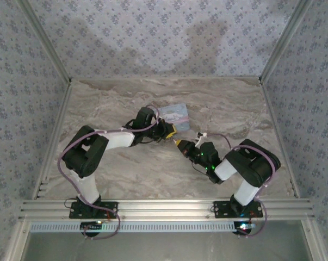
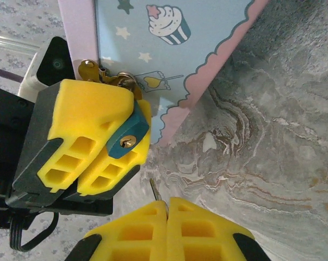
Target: Unlock a padlock with a key
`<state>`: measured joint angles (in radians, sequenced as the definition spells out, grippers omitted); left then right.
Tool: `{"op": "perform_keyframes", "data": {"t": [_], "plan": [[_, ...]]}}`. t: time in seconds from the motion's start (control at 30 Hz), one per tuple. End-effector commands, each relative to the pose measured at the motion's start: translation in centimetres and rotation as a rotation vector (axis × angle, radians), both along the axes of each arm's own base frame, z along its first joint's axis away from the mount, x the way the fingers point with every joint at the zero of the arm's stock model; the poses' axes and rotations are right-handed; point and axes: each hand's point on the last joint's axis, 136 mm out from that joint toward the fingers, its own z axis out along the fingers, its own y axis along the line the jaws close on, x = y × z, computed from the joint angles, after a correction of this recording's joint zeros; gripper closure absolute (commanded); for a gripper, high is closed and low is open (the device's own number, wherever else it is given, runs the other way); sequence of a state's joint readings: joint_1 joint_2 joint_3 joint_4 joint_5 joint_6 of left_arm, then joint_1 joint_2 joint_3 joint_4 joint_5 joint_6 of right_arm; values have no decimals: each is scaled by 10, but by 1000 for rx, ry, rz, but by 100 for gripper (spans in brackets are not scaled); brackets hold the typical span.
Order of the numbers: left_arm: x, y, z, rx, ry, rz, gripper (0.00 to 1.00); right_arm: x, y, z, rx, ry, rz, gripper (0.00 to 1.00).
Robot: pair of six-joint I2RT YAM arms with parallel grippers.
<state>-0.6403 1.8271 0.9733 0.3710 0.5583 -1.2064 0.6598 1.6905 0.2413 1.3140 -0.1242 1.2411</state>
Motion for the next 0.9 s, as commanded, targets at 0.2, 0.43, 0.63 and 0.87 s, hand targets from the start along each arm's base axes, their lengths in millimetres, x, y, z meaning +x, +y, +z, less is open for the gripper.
{"op": "perform_keyframes", "data": {"t": [0.2, 0.43, 0.63, 0.87], "plan": [[3, 0, 34, -97, -62, -9, 100, 1, -4, 18, 67, -39, -43, 100], [4, 2, 36, -100, -65, -5, 100, -3, -16, 24, 76, -49, -67, 100], [3, 4, 38, -96, -67, -6, 100, -5, -20, 28, 91, -51, -75, 100], [4, 4, 41, -99, -72, -6, 100, -4, -22, 36, 103, -66, -80, 100]]}}
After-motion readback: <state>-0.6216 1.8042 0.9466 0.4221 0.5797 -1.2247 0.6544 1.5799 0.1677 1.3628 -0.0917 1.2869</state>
